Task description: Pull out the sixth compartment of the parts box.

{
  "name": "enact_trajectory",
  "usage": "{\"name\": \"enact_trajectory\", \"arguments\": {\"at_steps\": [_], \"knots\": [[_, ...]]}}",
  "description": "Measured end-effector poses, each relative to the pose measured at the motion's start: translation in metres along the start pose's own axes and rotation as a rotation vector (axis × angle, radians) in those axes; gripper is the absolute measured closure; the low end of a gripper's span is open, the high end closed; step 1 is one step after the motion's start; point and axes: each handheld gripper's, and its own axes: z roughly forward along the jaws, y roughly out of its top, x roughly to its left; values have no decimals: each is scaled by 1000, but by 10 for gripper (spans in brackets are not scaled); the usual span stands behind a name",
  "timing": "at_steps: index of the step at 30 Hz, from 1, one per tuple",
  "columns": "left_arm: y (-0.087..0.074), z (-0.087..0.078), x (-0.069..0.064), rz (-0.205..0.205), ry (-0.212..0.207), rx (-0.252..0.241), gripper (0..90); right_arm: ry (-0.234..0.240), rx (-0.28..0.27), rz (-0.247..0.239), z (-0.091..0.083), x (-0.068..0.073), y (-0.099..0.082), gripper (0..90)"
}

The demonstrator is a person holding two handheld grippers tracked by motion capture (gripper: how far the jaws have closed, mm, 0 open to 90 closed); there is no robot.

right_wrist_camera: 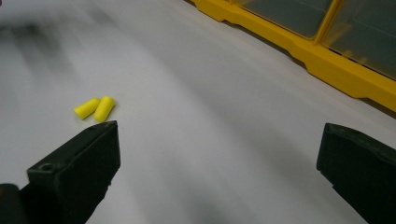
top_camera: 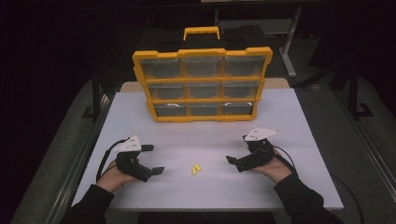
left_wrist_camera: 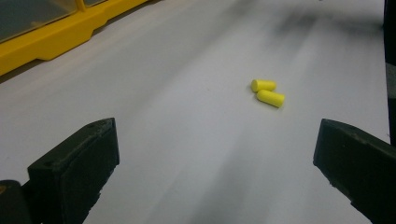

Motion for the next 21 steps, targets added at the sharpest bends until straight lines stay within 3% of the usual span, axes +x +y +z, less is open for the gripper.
{"name": "enact_trajectory", "arguments": {"at_steps": [21], "knots": [[0,0,0,-6,-3,0,0,14,-9,-6,9,-2,9,0]]}}
